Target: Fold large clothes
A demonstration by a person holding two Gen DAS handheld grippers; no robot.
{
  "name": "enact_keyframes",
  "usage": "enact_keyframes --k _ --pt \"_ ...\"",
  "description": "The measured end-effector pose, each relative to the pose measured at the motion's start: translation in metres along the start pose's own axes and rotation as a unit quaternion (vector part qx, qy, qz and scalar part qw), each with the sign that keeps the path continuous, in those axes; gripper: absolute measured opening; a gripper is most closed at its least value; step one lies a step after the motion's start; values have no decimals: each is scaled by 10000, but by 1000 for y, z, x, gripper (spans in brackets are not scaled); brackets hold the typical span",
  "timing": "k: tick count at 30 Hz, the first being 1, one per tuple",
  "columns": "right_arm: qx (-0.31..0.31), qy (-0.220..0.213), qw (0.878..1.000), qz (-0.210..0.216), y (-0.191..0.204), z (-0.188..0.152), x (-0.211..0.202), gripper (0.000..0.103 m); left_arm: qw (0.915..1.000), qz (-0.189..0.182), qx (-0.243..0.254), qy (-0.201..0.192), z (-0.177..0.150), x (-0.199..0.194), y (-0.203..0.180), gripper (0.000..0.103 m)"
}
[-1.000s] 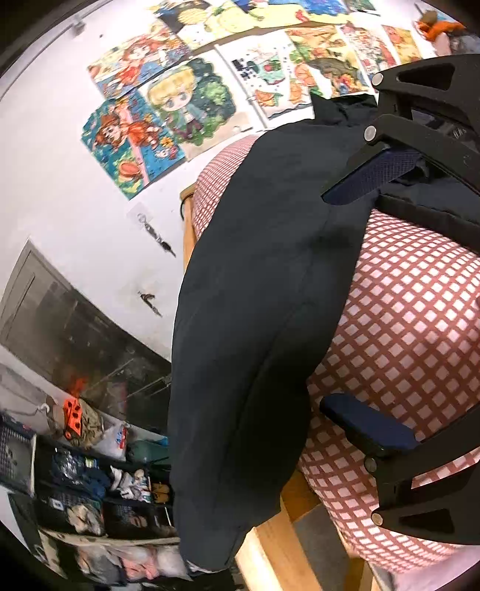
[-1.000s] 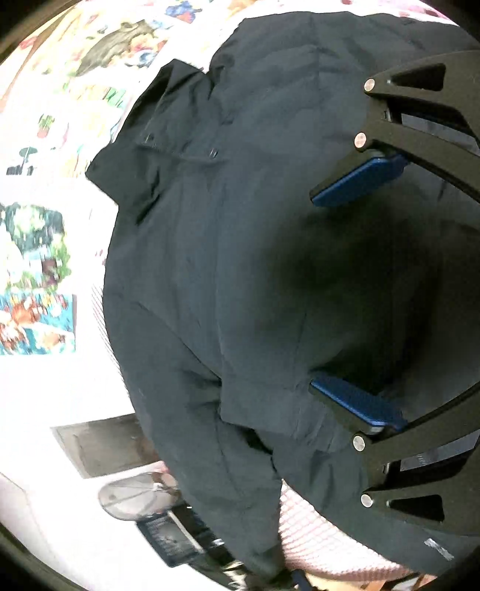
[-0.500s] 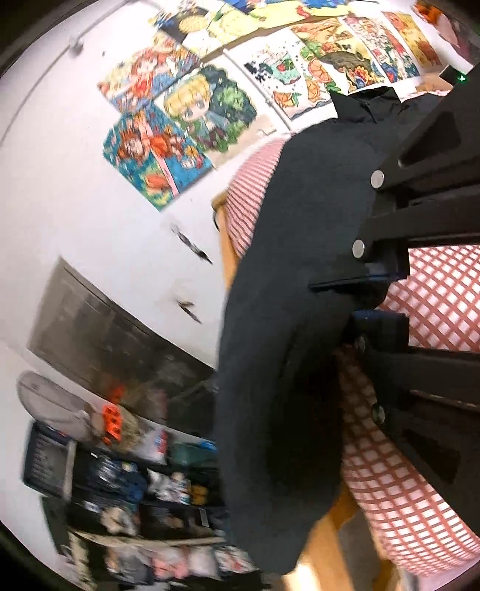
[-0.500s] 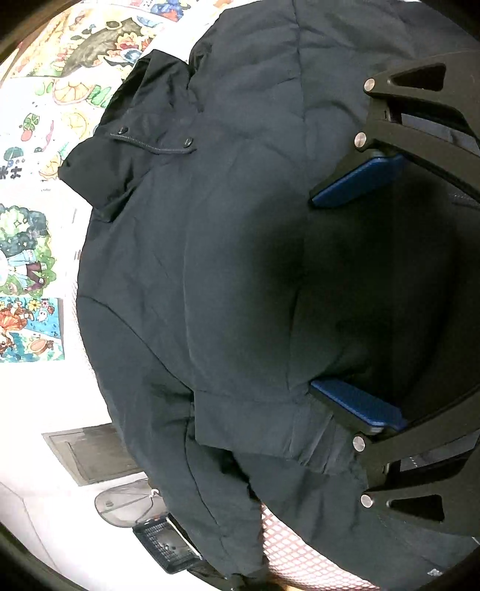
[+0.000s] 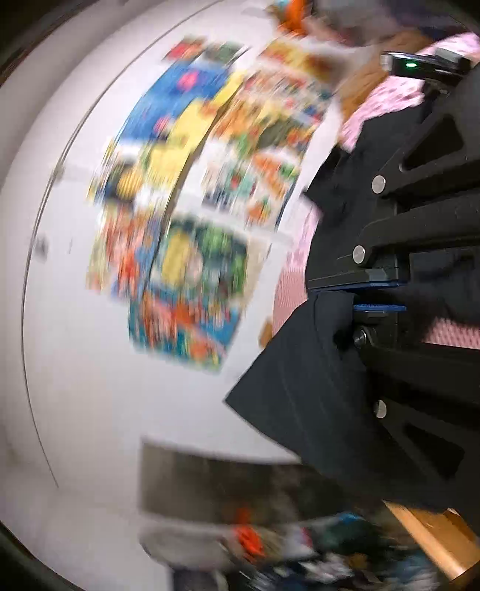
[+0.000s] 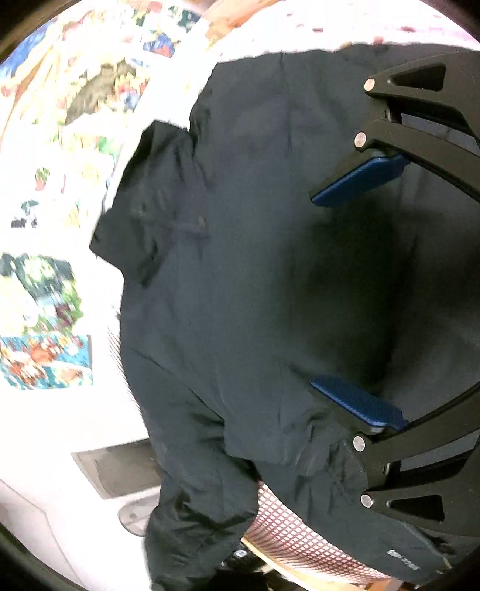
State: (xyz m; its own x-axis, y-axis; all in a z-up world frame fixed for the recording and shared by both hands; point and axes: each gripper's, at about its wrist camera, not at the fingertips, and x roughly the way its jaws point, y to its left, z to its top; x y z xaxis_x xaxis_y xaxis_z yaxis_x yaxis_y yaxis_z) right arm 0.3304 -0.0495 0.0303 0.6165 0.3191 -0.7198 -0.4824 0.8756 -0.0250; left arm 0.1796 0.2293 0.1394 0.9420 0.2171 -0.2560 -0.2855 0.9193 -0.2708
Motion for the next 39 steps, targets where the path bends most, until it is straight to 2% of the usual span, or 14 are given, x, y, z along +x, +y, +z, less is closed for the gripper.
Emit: enact_keyframes --k 3,7,10,13,17,18,21,25,29,32,34,36,39 --pt "197 -120 9996 -176 -32 -4 -24 90 9970 -457 618 86 -1 7 -46 6" --pt "404 -204 9982 -398 -65 -14 -44 90 9838 -1063 1343 521 -19 20 -105 6" --pt "549 -206 9970 -504 -86 -24 -51 90 9709 -1422 1730 847 -41 27 -137 6" --pt "629 -189 9958 -644 -102 -32 -55 90 9539 -1753 2109 1221 -67 35 -165 6" --pt "762 -127 9939 -783 -122 -42 -55 90 9331 -2045 2362 1782 -103 41 -184 6" --pt "795 -120 9934 -821 -125 -45 -56 90 9255 -2105 2418 2018 -115 45 -188 6" --pt "922 -91 9916 -902 -139 -51 -55 90 9100 -2120 2437 2599 -141 60 -191 6" --pt "1060 -4 9893 -1007 -153 -60 -49 90 8963 -2139 2300 3132 -161 69 -184 7" --pt "1189 117 9876 -1020 -159 -70 -42 90 8906 -2166 2327 3252 -163 64 -179 9" --pt "1261 216 9872 -957 -158 -75 -33 90 8846 -2318 2220 3384 -165 60 -171 21" --pt "1243 241 9877 -913 -155 -77 -28 90 8805 -2413 2180 3449 -164 55 -170 44" --pt "1153 291 9890 -874 -148 -79 -23 90 8803 -2488 2172 3405 -163 44 -163 61" --pt "963 272 9917 -812 -136 -81 -20 90 8825 -2617 2071 3314 -156 29 -153 64"
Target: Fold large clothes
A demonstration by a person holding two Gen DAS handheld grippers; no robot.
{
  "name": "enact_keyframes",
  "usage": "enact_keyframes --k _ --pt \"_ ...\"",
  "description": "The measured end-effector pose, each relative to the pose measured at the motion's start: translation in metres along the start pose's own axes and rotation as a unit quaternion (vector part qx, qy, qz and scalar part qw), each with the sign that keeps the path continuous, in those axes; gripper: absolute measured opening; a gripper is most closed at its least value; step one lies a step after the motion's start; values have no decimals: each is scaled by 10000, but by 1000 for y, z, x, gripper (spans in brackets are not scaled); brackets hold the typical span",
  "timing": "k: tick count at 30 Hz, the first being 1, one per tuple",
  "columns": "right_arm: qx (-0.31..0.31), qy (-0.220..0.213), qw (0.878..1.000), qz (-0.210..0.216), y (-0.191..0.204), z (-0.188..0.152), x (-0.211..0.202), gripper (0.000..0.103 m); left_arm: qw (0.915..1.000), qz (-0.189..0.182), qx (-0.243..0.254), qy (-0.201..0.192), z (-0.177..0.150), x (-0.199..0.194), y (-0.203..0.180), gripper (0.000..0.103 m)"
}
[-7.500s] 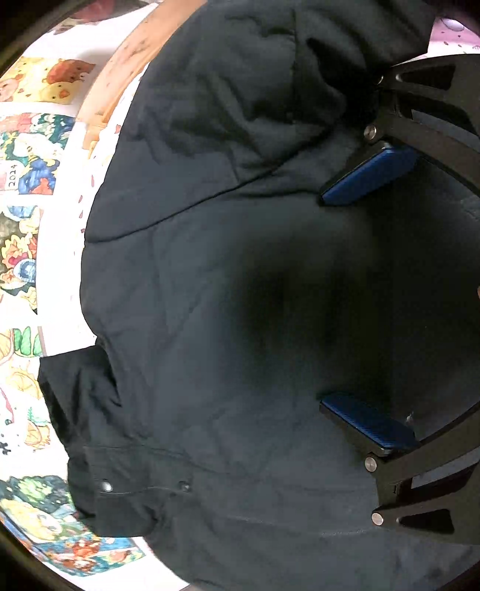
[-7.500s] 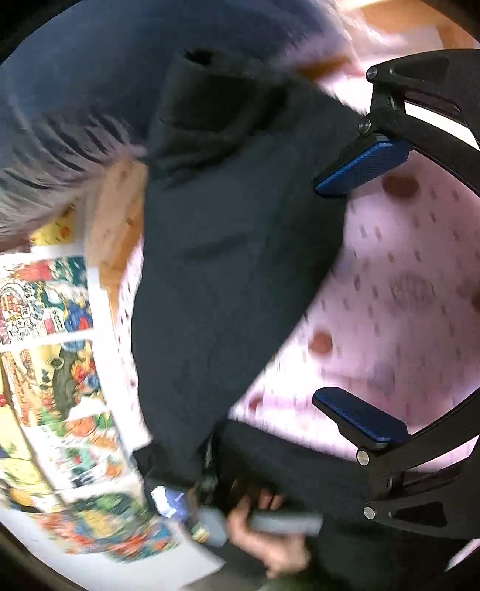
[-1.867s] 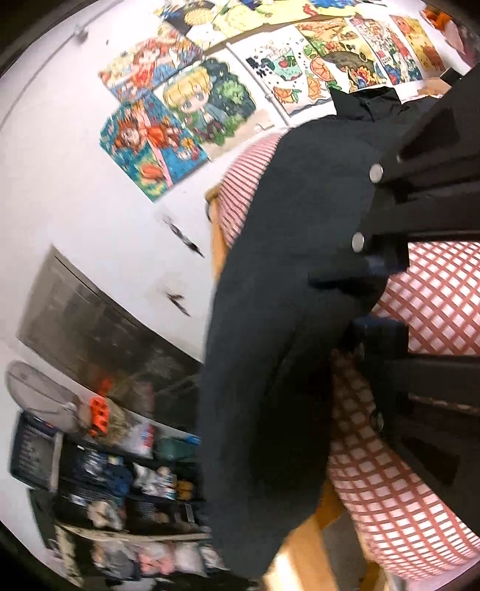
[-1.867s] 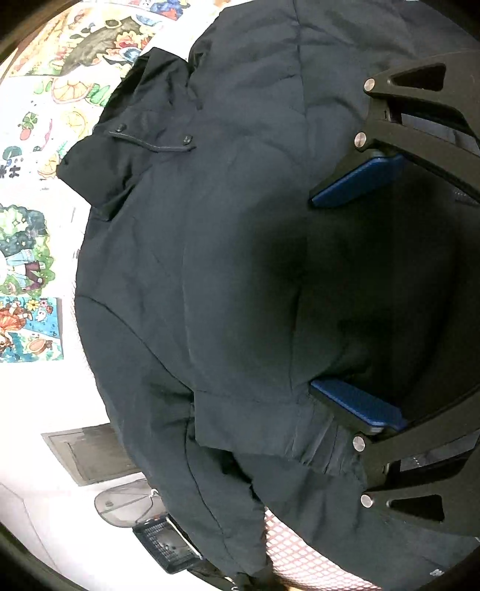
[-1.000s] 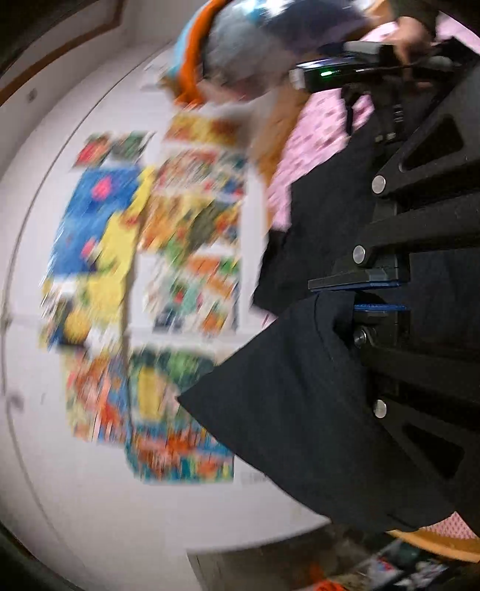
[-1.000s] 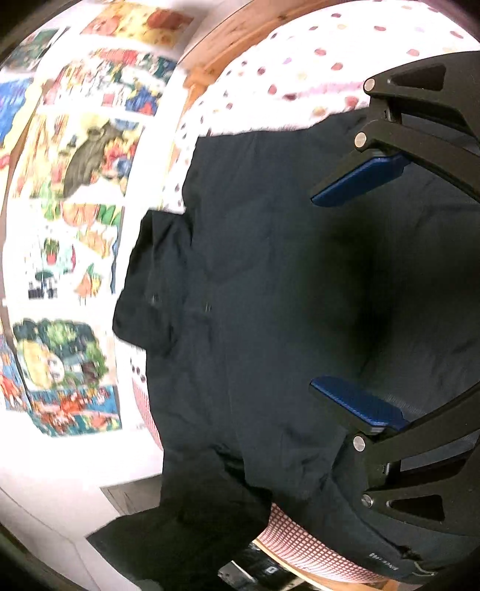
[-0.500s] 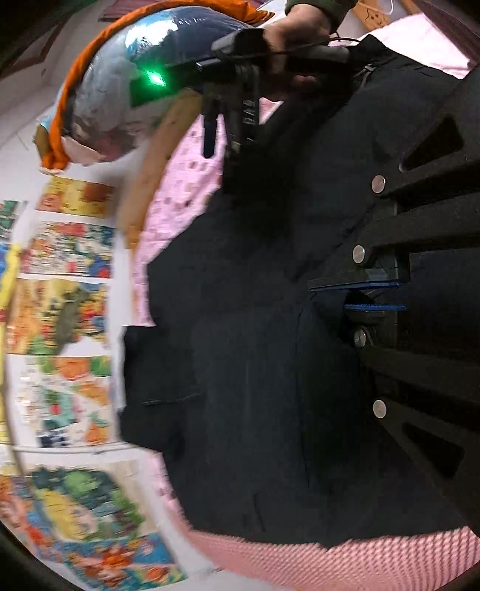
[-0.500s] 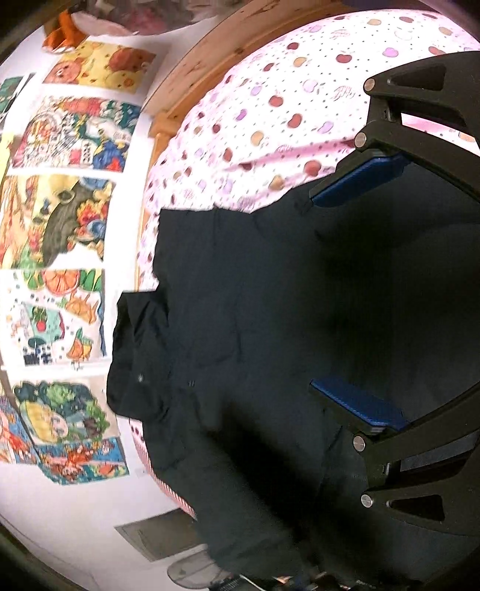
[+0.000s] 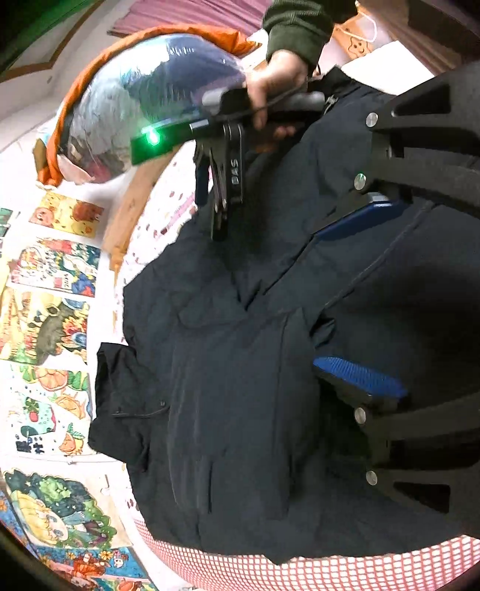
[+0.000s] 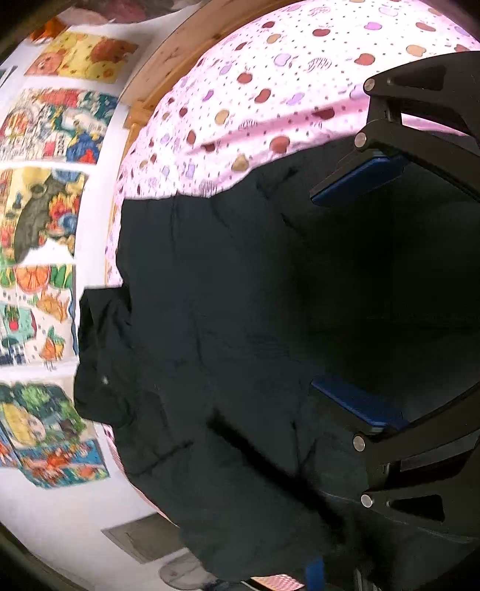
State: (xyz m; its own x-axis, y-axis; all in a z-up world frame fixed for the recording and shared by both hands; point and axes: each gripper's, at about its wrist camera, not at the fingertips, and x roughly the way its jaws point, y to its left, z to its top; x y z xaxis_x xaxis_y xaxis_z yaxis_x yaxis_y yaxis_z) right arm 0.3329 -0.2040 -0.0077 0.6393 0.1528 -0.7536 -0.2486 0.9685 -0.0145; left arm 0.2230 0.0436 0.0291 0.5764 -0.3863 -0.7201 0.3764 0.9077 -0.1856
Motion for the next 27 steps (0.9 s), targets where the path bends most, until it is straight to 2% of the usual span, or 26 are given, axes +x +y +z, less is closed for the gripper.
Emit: enact_keyframes --k 3,7,9,12,13,16,17,19,20,21,22,23,24,26,27 --pt "-80 -183 9995 252 12 -2 -9 90 9993 6 -301 -236 -5 -27 13 70" --pt "-284 -611 9933 942 31 1 -30 90 9933 541 -840 -586 -6 -53 45 79" --pt "-609 -792 9860 1336 52 3 -41 90 9845 971 -1249 -755 -8 -63 65 82" --pt "-1226 -853 9742 1694 89 5 -46 90 9635 1605 -1990 -794 -13 -68 99 85" --pt "-1469 -858 9690 1789 104 5 -47 90 9558 1704 -2261 -786 -15 -69 111 85" --pt "-2018 -857 9553 1983 143 5 -47 90 9401 1784 -2814 -723 -24 -68 140 85" --pt "-2130 -729 9523 2061 154 6 -45 90 9362 1785 -2950 -686 -26 -66 147 85" --pt "-2315 -562 9496 2039 176 7 -38 90 9323 1757 -3095 -648 -30 -64 156 85" --pt "-2366 -479 9517 1898 185 8 -33 87 9316 1747 -3124 -637 -30 -63 159 85" --pt "-2393 -426 9541 1750 190 8 -31 73 9314 1737 -3136 -624 -32 -62 160 85" --pt "-2393 -373 9570 1597 194 9 -27 63 9317 1739 -3129 -615 -30 -60 161 85" --pt "-2344 -370 9591 1542 195 10 -28 47 9322 1744 -3112 -611 -32 -60 160 85" --pt "-2192 -421 9620 1574 189 14 -31 35 9333 1762 -3069 -604 -31 -58 159 85" --pt "-1926 -573 9666 1591 174 21 -41 21 9350 1797 -2995 -611 -28 -57 157 85" --pt "-1822 -672 9694 1503 166 24 -47 18 9359 1802 -2960 -631 -26 -56 155 85"
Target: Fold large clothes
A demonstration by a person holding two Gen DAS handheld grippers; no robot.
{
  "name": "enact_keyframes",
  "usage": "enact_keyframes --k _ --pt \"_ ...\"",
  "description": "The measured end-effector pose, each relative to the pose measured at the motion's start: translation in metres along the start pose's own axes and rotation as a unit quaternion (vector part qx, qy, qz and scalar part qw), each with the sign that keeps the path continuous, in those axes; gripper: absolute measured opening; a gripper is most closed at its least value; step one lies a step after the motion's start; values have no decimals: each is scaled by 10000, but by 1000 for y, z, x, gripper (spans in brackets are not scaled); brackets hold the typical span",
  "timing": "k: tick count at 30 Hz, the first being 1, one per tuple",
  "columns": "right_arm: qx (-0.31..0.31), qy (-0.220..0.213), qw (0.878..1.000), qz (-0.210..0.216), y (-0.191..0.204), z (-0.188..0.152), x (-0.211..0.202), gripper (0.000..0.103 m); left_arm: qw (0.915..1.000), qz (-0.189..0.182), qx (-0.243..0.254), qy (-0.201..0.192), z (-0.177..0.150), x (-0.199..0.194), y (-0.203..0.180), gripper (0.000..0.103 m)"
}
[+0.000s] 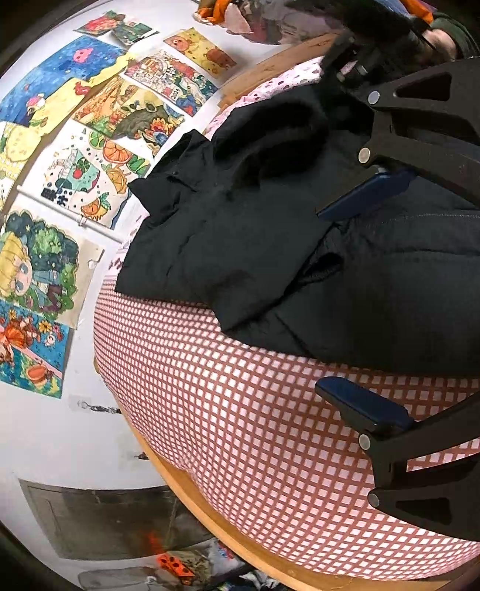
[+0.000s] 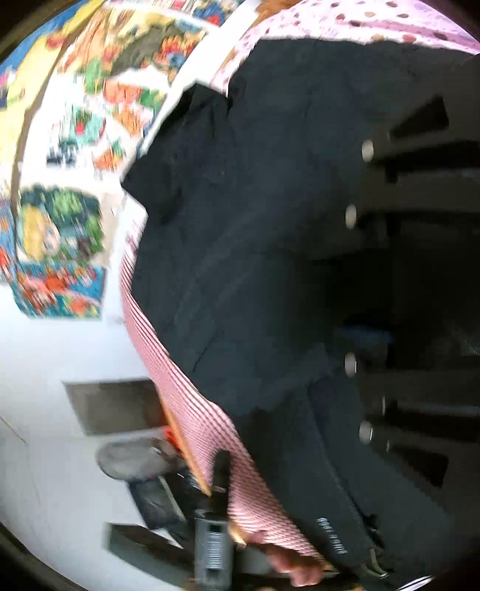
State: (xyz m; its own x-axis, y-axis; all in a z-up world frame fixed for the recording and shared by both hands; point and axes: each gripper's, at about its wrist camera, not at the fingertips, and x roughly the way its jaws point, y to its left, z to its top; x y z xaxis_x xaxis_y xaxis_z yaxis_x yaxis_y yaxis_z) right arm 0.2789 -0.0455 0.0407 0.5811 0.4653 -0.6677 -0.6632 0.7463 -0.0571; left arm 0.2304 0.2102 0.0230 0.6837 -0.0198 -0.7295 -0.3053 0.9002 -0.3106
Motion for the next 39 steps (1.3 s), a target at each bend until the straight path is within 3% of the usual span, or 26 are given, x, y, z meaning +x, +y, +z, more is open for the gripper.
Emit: enact_keyframes --k 9,11,15,17,20,23,25,28,32,36,39 --pt "721 -1002 9896 -741 -76 -5 -64 16 9996 175 171 -131 12 17 -38 85" --pt "1038 -886 9871 -840 -96 -13 -62 19 9994 215 218 -153 13 21 -43 85" --pt "1828 -353 9775 -995 -139 -45 -54 46 9989 271 339 -163 11 28 -51 85" --pt "2151 -216 9705 -1070 -154 -63 -54 53 9987 303 383 -162 10 30 -52 85" --pt "2553 -50 9571 -1369 -177 -82 -57 54 9985 278 421 -193 10 32 -54 85" --pt "2778 -151 9476 -1570 -189 -95 -67 54 9984 25 478 -290 13 33 -62 85" --pt "2752 -255 9497 -1474 -191 -93 -69 54 9972 -153 611 -406 14 32 -71 85" --pt "2326 -195 9659 -1119 -181 -82 -56 54 9929 -256 1018 -556 13 34 -89 85" --pt "1733 200 9813 -814 -155 -74 -23 54 9868 -29 1567 -401 10 53 -111 85" --pt "1663 789 9793 -848 -149 -81 14 54 9849 471 1633 331 7 97 -111 87" --pt "1808 1107 9742 -773 -156 -93 39 56 9862 504 1502 489 1 112 -103 100"
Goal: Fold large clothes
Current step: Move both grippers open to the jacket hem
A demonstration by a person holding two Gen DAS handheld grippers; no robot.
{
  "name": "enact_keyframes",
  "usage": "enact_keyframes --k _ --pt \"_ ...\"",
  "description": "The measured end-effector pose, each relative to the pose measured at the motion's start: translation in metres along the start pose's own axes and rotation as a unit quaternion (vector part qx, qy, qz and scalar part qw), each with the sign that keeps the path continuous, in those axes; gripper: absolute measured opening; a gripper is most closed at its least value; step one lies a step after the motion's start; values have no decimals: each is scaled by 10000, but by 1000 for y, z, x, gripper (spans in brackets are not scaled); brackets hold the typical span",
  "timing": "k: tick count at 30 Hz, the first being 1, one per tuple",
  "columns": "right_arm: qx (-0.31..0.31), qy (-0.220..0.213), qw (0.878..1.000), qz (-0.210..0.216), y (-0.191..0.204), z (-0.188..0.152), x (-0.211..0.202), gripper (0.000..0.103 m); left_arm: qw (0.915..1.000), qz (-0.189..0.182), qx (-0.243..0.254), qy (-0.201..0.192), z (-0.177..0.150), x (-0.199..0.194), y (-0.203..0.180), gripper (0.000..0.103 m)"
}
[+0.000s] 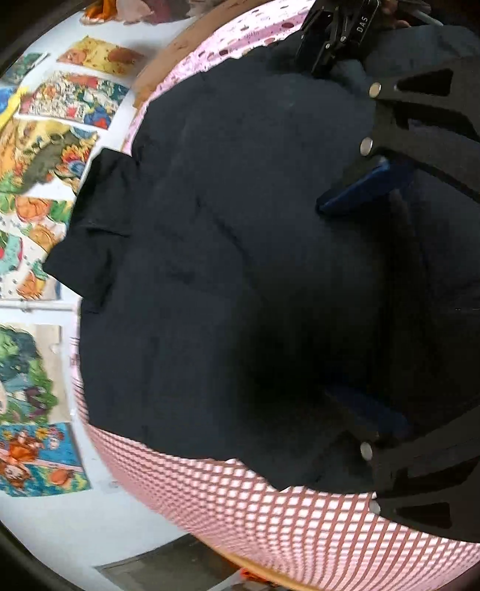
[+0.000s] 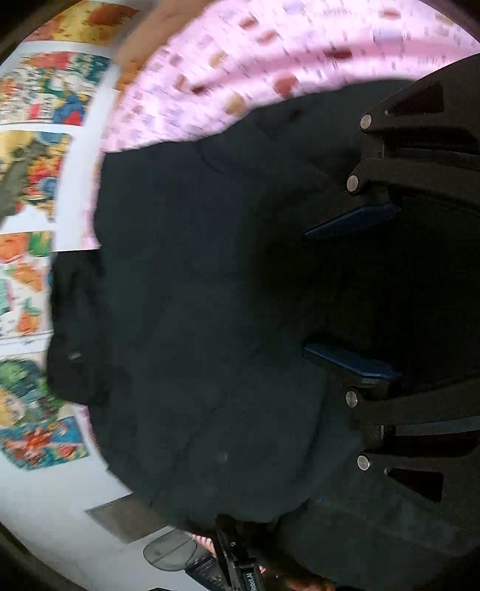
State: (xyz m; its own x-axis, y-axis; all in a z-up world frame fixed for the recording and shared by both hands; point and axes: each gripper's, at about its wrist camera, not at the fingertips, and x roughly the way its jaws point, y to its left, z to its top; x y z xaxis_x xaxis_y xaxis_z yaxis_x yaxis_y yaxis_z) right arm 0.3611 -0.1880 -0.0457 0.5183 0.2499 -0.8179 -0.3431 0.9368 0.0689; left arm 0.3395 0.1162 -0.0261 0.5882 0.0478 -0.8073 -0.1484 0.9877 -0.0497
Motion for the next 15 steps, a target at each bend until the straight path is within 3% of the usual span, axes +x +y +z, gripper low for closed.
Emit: enact_keyframes --k 10,15 --pt "-47 -265 9996 10 4 -17 10 65 9991 152 59 -379 -26 5 1 103" --pt "87 -416 9988 242 -7 -16 6 69 9992 -92 -97 -380 -17 -6 10 103"
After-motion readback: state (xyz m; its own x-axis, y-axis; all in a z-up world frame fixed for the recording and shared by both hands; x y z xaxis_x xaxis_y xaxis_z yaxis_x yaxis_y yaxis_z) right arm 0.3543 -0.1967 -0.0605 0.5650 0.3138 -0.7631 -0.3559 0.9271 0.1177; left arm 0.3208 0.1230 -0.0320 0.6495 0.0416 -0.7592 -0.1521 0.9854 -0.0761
